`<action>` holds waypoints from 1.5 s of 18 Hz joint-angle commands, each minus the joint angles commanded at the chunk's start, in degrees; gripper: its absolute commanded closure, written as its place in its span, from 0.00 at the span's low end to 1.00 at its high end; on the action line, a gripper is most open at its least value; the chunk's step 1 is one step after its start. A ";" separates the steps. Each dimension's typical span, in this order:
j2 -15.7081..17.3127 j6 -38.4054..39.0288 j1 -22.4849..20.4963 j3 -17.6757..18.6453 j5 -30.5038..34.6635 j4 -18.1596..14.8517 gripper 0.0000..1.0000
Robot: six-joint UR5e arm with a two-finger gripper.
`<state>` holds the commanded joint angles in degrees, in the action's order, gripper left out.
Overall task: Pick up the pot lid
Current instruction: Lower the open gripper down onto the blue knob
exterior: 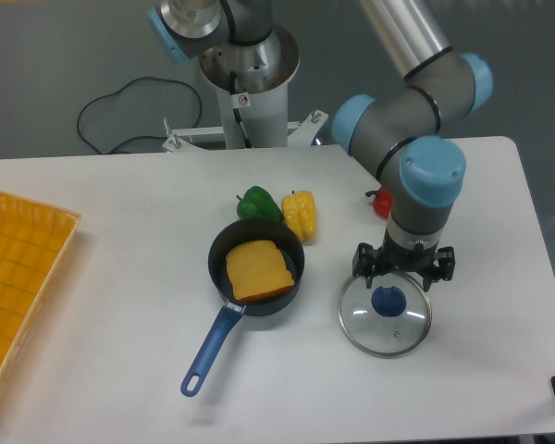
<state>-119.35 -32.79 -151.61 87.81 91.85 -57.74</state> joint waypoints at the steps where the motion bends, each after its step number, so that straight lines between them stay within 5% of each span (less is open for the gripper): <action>1: -0.17 0.53 0.00 -0.18 0.00 0.00 0.00; 10: -3.16 3.87 1.84 -0.62 -0.18 1.85 0.00; 24: -3.08 6.24 1.67 0.08 2.36 1.76 0.00; 27: -3.60 14.39 2.11 0.26 8.06 1.85 0.00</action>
<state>-122.96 -18.40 -149.51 88.07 99.91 -55.90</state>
